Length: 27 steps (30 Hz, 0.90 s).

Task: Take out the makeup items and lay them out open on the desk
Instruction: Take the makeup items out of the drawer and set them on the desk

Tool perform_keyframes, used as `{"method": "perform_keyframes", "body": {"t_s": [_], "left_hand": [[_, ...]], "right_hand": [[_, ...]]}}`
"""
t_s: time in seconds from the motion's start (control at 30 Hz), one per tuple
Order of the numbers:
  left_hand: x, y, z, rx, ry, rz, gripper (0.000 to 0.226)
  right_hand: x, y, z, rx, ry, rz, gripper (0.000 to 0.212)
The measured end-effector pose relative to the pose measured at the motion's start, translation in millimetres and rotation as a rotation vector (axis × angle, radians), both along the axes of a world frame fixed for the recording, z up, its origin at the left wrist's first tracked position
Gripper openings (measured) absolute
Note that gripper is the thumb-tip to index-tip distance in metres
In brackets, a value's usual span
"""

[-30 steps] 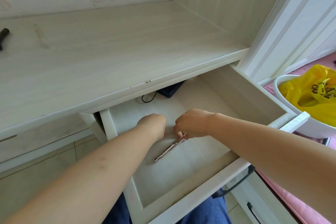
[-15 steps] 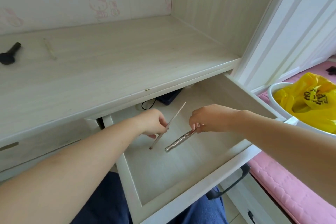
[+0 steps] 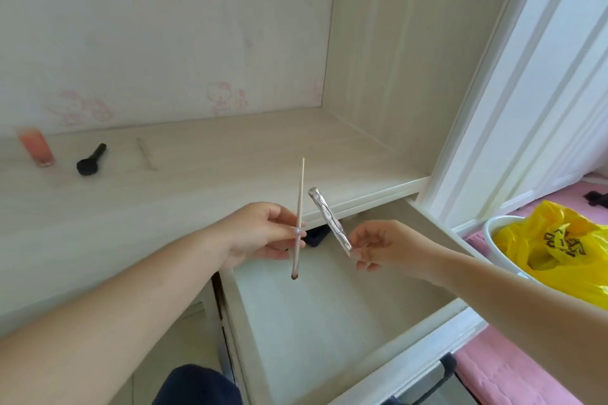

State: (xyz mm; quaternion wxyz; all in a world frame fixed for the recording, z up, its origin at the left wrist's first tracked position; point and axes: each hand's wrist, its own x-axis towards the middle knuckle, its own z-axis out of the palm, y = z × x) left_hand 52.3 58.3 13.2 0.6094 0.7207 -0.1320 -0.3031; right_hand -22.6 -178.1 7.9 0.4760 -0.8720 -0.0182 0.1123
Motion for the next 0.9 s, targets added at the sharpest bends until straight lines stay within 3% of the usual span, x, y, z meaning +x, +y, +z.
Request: {"method": "perform_keyframes", "body": {"t_s": [0.17, 0.27, 0.43, 0.6, 0.9], "left_hand": [[19, 31, 17, -0.108, 0.003, 0.157, 0.011], [34, 53, 24, -0.114, -0.025, 0.254, 0.012], [67, 89, 28, -0.080, -0.072, 0.440, 0.008], [111, 117, 30, 0.020, -0.141, 0.588, 0.005], [177, 129, 31, 0.152, -0.189, 0.631, 0.014]], "right_hand": [[26, 42, 18, 0.271, 0.042, -0.040, 0.013], [51, 70, 26, 0.329, 0.055, -0.101, 0.010], [101, 118, 32, 0.304, 0.018, -0.156, 0.019], [157, 165, 29, 0.316, -0.013, -0.193, 0.009], [233, 196, 8, 0.158, -0.052, -0.289, 0.011]]}}
